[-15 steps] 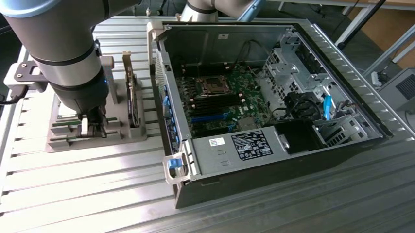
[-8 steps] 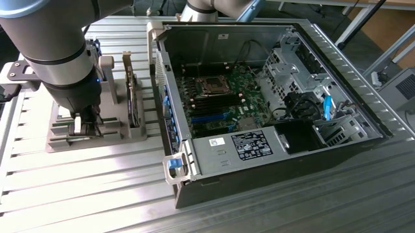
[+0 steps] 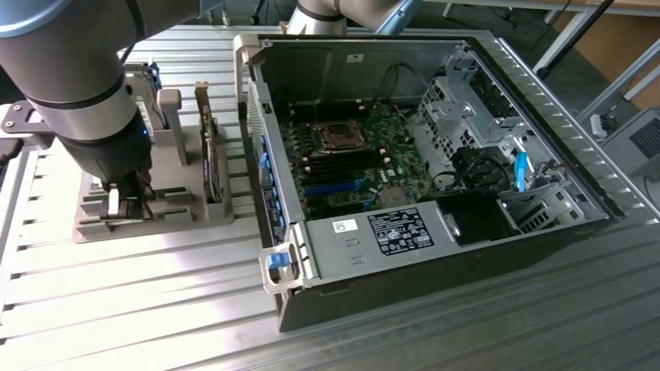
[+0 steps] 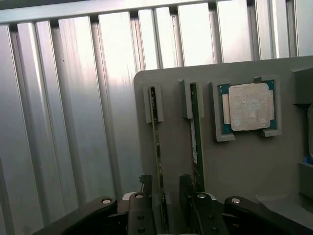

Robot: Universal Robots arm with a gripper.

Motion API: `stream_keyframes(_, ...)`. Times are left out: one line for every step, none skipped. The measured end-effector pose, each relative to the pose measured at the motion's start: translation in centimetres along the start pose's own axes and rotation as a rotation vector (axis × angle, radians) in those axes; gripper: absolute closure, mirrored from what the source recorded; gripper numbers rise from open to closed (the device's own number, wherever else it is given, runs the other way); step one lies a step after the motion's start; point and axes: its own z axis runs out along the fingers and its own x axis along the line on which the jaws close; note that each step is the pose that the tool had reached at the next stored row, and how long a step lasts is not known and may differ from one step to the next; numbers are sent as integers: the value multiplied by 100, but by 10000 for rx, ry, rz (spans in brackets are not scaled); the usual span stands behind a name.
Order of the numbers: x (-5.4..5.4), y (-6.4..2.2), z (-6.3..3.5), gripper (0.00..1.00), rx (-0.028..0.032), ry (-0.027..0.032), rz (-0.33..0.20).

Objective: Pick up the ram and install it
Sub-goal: 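Pick up the ram and move it above insertion slot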

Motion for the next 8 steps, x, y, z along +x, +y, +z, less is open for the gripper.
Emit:
stream_keyframes(-3,6,6,65,0,0,0)
stream_keyframes(-7,12,14,65,0,0,0)
stream_keyframes(-9,21,23,65,-1,1,0)
stream_keyframes(-11,28,34,65,0,-1,-1)
stream_keyframes(-11,32,39,65,1,-1,0)
stream_keyframes(-11,36,45,65,1,-1,0)
stream_keyframes(-9,46,57,65,0,-1,0)
stream_keyframes(-8,53,65,65,1,-1,0)
